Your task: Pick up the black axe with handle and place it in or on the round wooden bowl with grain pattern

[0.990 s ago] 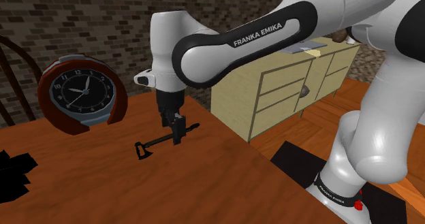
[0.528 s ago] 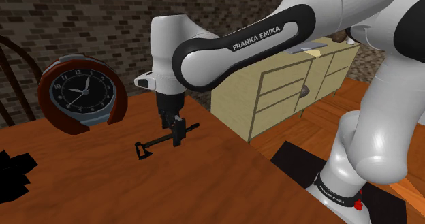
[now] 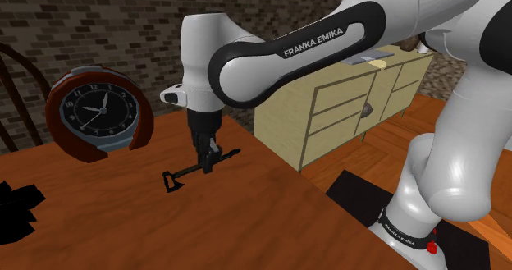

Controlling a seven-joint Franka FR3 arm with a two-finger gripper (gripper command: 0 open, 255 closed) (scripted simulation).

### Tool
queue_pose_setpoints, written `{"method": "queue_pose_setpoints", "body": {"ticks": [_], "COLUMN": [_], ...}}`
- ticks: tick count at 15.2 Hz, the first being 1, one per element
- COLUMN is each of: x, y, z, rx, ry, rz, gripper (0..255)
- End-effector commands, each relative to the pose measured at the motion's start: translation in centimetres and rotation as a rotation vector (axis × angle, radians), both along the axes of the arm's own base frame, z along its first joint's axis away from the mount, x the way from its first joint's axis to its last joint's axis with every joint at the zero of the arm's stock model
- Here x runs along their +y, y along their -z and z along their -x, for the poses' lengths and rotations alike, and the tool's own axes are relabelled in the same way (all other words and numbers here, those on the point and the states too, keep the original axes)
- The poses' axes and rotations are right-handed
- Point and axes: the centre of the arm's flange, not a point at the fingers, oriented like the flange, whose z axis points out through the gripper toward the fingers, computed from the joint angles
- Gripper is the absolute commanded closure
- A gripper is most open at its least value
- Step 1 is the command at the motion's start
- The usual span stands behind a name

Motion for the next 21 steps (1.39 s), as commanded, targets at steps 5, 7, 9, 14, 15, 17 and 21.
{"method": "queue_pose_setpoints", "body": {"ticks": [5, 7, 9, 14, 15, 17, 21], "x": [-0.4, -0.4, -0.4, -0.4, -0.4, -0.4, -0.4], "y": [-0.3, -1.3, -2.4, -5.0, -5.6, -6.6, -8.7], "z": [-0.5, -0.5, -0.5, -0.5, -0.5, -0.5, -0.5], "rx": [0.008, 0.008, 0.008, 0.008, 0.008, 0.008, 0.008], "ry": [0.011, 0.011, 0.011, 0.011, 0.011, 0.011, 0.011], "rz": [0.010, 0.010, 0.010, 0.010, 0.010, 0.010, 0.010], "gripper": [255, 255, 255, 255, 255, 255, 255]}}
